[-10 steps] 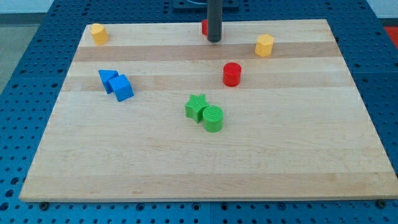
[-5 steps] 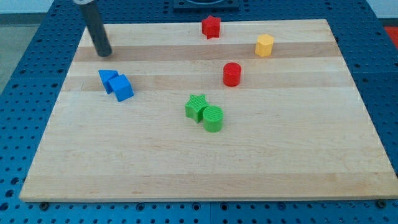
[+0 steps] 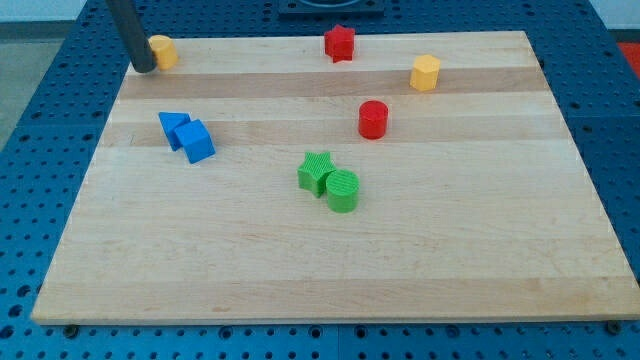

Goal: Place the yellow blocks in a horizontal line

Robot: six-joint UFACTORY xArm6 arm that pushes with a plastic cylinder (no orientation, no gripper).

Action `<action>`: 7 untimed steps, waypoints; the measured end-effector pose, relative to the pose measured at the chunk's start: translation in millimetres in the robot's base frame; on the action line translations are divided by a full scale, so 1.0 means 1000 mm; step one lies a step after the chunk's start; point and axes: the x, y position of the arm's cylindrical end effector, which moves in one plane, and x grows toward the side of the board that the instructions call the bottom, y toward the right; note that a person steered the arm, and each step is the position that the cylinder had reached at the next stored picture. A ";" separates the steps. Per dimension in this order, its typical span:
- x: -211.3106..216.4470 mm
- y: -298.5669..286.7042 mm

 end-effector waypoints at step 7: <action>0.064 0.238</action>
